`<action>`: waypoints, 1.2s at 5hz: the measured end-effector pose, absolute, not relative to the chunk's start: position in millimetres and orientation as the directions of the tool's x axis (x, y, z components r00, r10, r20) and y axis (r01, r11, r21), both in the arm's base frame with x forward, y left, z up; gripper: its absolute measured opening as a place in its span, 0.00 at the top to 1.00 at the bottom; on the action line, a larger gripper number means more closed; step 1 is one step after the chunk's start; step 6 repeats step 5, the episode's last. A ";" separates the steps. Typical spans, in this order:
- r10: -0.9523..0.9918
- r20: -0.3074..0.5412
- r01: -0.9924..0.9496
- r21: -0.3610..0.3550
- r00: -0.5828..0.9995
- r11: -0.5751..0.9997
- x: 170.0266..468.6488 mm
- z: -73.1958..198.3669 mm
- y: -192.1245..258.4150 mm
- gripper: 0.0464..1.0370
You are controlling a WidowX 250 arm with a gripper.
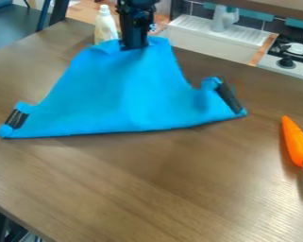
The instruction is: Fold the cloth from bottom right to top left
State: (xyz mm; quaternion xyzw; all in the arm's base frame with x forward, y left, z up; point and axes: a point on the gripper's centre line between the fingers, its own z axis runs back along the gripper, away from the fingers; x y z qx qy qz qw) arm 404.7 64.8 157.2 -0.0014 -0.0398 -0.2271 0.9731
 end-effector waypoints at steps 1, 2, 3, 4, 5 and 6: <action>-0.445 0.080 0.443 0.038 0.892 0.895 405.5 143.3 69.0 0.53; -0.453 0.128 0.446 0.081 0.882 0.891 405.1 150.8 69.7 0.22; -0.441 0.163 0.431 0.098 0.882 0.897 404.7 157.7 74.8 0.04; -0.430 0.231 0.415 0.113 0.873 0.903 400.8 173.7 76.1 0.04; -0.417 0.310 0.400 0.120 0.854 0.909 395.0 197.1 77.9 0.04; -0.417 0.310 0.400 0.120 0.854 0.909 395.0 197.1 77.9 0.04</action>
